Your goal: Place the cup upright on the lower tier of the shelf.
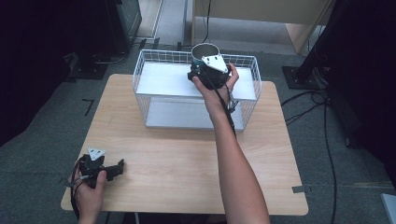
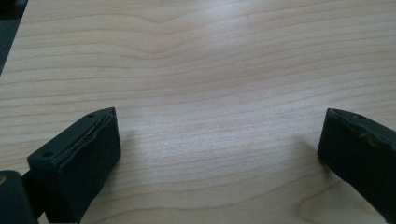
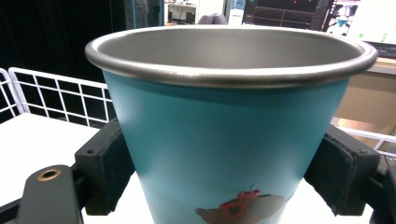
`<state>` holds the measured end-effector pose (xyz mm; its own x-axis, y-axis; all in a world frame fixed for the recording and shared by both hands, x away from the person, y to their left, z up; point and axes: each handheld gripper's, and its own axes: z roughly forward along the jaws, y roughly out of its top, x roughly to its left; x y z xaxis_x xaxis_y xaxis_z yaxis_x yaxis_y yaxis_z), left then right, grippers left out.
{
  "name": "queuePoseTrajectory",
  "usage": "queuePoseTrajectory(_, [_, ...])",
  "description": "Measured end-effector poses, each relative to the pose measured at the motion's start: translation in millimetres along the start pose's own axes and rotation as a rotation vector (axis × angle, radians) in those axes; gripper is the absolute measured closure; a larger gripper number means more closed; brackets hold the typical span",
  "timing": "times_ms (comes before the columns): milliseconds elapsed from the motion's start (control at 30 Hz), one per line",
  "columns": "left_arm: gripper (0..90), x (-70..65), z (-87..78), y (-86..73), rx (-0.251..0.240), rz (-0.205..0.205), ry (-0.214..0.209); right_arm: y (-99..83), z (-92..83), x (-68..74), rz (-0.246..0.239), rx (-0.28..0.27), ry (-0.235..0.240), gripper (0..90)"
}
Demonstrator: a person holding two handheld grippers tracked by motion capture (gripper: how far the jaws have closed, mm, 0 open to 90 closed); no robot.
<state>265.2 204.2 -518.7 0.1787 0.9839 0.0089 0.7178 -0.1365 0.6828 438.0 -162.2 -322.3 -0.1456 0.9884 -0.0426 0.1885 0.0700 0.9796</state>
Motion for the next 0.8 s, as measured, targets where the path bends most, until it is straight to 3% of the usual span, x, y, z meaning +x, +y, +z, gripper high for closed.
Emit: queuePoseTrajectory(800, [0.0, -0.4, 0.5, 0.3, -0.002, -0.002, 0.001, -1.8, 4.7, -11.2, 0.062, 0.033, 0.027, 13.8])
